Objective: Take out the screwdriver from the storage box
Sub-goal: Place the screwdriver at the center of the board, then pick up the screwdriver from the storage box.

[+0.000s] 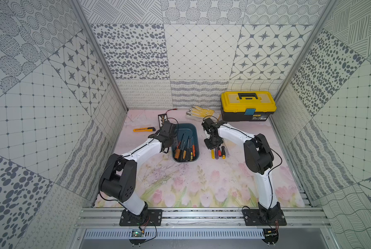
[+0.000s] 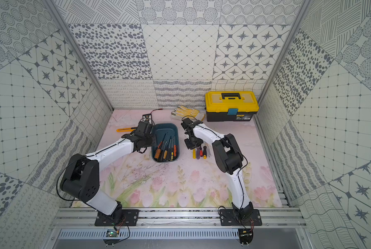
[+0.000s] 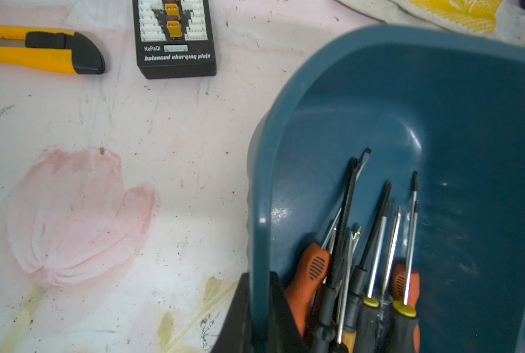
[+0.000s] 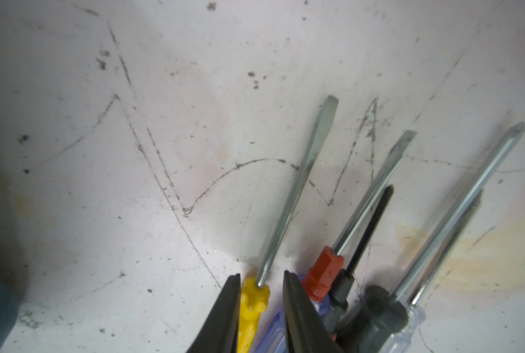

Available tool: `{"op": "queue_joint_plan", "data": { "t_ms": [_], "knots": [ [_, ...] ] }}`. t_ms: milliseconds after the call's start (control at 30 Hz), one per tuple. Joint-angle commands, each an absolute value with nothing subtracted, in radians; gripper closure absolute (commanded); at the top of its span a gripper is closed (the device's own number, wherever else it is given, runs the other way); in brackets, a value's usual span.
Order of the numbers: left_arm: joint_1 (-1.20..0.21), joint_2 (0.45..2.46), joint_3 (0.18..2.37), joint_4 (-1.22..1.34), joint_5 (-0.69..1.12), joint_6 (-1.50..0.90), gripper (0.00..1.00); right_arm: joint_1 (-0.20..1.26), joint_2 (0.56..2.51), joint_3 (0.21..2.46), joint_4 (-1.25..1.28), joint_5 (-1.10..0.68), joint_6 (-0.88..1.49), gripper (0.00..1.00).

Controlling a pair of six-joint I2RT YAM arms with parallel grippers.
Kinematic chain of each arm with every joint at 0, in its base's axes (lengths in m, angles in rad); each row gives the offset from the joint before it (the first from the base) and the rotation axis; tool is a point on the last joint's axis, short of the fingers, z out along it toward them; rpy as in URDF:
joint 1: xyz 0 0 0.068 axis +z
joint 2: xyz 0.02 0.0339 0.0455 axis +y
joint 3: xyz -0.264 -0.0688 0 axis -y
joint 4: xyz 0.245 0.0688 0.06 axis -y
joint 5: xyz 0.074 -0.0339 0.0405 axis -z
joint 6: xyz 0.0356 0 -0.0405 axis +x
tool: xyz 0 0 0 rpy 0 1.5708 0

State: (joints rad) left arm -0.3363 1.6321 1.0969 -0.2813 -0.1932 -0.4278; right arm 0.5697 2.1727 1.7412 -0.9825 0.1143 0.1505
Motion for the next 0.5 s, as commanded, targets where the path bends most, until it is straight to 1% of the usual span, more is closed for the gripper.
{"op": "queue_joint_plan", "data": {
  "t_ms": [0,167,267,367,467],
  "knots": [
    [-0.333,1.628,1.104,-0.223,-0.195,-0.454,1.00,0.567,2.092,1.777,-0.957,0.117,0.172,0.68],
    [-0.332,1.620,1.098,-0.205,-0.182,-0.447,1.00,0.569,2.039,1.793,-0.938,0.125,0.189,0.67],
    [-0.333,1.615,1.089,-0.188,-0.168,-0.443,1.00,0.569,2.004,1.799,-0.921,0.118,0.198,0.65],
    [-0.332,1.612,1.079,-0.173,-0.155,-0.443,1.00,0.569,1.965,1.790,-0.882,0.059,0.215,0.63],
    [-0.333,1.611,1.077,-0.170,-0.147,-0.448,1.00,0.569,1.927,1.755,-0.805,-0.046,0.262,0.60]
  ]
}}
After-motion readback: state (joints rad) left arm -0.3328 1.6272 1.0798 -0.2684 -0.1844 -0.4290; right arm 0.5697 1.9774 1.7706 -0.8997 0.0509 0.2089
